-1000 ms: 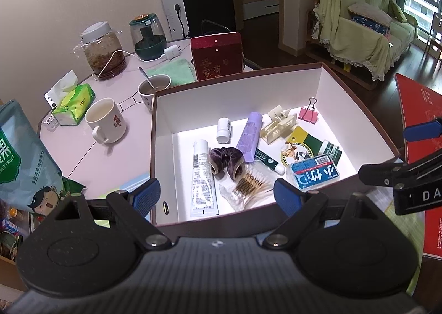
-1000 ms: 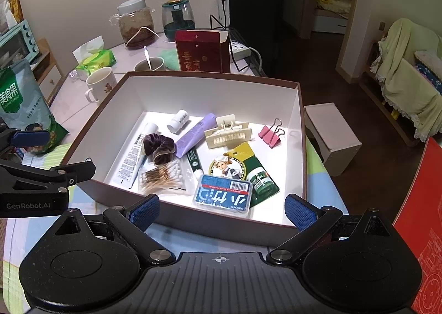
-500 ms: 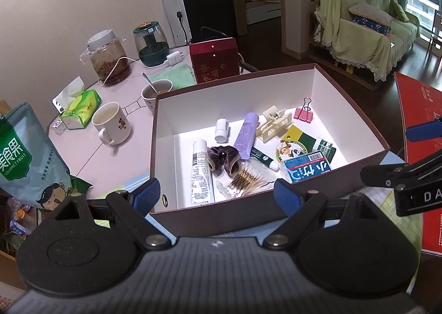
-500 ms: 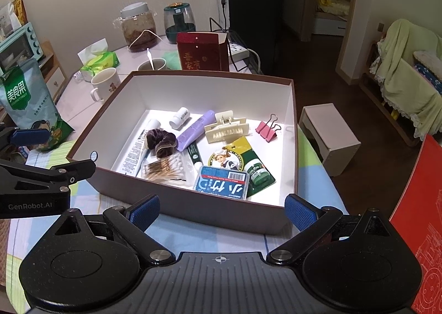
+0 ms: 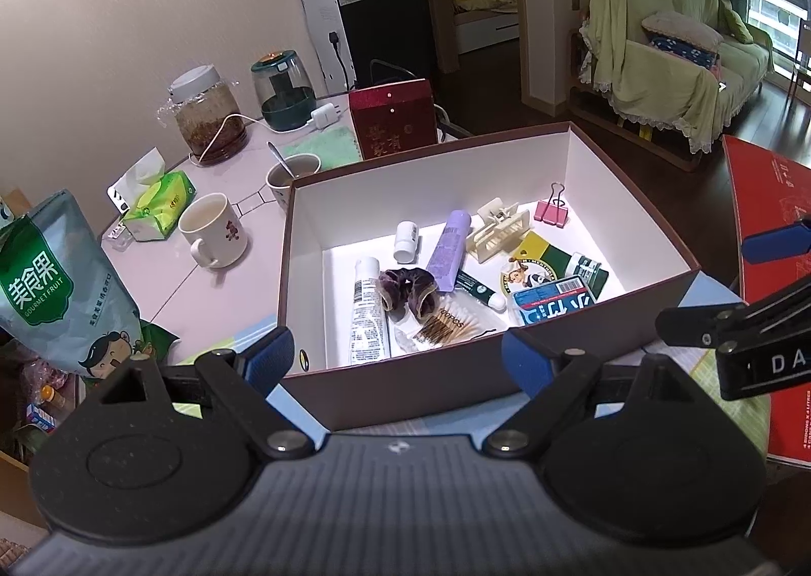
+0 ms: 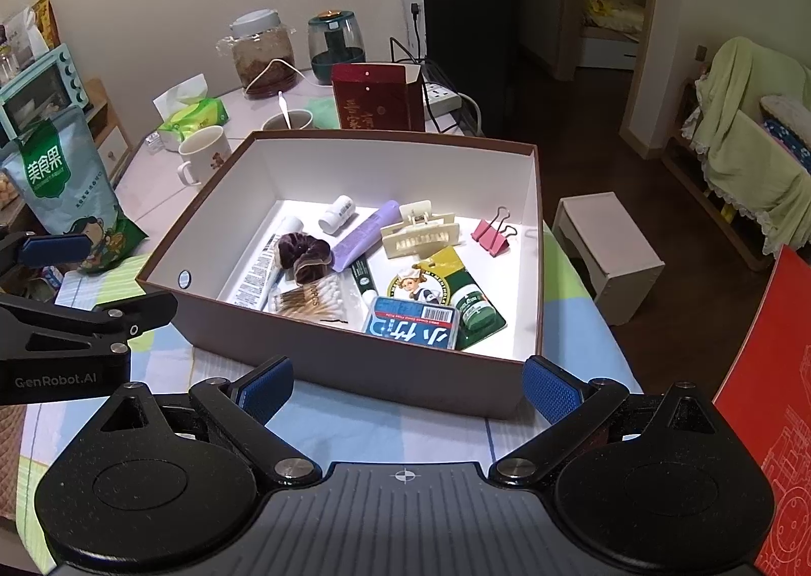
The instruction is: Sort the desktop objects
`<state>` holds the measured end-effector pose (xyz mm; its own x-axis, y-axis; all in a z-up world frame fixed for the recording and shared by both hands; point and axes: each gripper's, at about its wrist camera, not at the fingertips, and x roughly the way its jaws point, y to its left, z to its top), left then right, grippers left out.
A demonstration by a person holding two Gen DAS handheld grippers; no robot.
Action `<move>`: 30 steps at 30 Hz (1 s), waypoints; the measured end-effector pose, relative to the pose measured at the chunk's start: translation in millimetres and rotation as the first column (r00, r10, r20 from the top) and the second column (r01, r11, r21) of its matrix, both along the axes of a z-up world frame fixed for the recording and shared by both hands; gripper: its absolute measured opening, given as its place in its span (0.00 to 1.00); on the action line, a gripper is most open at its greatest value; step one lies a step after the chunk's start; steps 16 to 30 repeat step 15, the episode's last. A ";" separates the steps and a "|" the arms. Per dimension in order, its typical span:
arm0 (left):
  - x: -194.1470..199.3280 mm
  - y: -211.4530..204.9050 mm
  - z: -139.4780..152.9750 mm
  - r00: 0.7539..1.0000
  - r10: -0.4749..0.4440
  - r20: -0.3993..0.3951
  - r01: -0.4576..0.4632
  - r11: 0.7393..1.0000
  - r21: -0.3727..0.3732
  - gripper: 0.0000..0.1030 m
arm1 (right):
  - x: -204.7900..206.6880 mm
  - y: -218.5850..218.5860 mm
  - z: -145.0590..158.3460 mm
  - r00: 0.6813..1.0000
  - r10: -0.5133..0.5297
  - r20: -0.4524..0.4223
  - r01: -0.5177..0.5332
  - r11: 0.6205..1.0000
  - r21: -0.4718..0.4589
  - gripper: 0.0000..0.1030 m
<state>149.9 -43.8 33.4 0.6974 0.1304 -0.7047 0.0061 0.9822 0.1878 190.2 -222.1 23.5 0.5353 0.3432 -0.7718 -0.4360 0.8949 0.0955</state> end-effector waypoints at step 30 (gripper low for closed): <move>-3.1 -4.9 0.2 1.000 -0.011 0.013 0.010 1.000 0.030 0.85 | -5.5 -4.3 -6.2 1.000 -0.014 -0.017 0.014 1.000 0.004 0.96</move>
